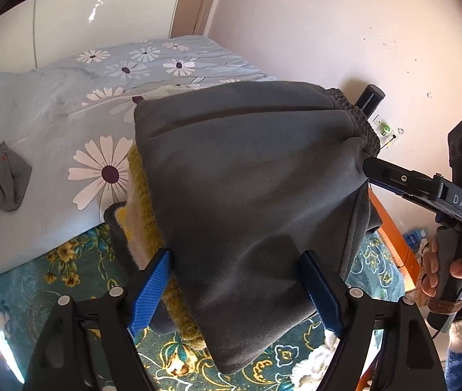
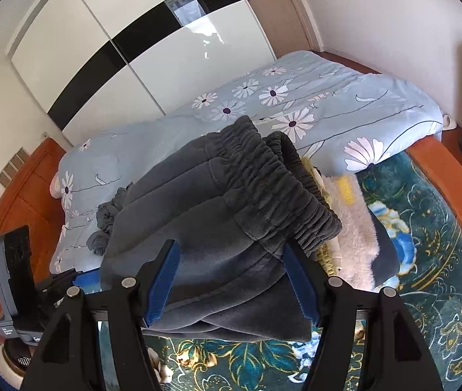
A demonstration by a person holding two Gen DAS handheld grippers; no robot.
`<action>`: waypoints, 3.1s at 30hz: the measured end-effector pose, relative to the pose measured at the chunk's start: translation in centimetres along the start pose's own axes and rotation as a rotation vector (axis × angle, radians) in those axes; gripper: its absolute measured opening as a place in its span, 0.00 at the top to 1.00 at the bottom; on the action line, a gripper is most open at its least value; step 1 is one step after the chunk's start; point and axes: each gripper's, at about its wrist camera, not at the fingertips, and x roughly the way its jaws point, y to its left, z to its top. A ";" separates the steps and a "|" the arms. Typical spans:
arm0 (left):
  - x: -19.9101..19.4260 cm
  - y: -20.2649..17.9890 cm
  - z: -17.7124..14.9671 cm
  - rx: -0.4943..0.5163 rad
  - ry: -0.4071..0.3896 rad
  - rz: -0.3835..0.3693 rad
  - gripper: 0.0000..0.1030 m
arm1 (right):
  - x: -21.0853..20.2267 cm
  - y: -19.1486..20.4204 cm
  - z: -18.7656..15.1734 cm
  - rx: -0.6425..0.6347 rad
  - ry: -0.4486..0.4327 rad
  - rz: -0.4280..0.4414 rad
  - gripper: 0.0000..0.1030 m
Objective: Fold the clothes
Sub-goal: 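Lower the sweatpants onto the yellow knit on the stack with both grippers, then open both grippers and withdraw them from the stacked sweatpants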
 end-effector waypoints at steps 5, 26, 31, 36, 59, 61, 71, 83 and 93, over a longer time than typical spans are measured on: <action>0.8 0.9 -0.7 -0.050 0.015 -0.017 0.18 | 0.4 -0.3 0.3 0.026 -0.005 0.009 0.33; -4.6 1.9 -5.6 -0.049 -0.142 -0.012 0.12 | -4.8 4.2 -3.3 -0.092 -0.083 -0.050 0.33; -3.9 1.9 -8.3 -0.081 -0.162 0.050 0.11 | -4.5 4.6 -6.8 -0.118 -0.057 -0.088 0.32; -3.8 2.2 -10.1 -0.106 -0.166 0.060 0.11 | -2.5 4.0 -9.6 -0.066 -0.005 -0.078 0.22; -5.8 3.7 -14.3 -0.170 -0.228 0.123 0.00 | 0.7 6.2 -14.2 -0.056 0.022 -0.168 0.06; -5.6 3.6 -14.5 -0.172 -0.219 0.140 0.00 | 0.8 6.3 -14.2 -0.060 0.021 -0.174 0.06; -5.1 3.7 -14.8 -0.195 -0.204 0.162 0.00 | 1.3 6.8 -14.6 -0.112 0.018 -0.227 0.00; -4.5 3.0 -14.7 -0.187 -0.204 0.179 0.00 | 1.2 7.0 -14.6 -0.178 -0.001 -0.309 0.00; -3.5 3.2 -14.7 -0.210 -0.164 0.148 0.00 | 1.4 7.2 -14.4 -0.204 -0.003 -0.343 0.00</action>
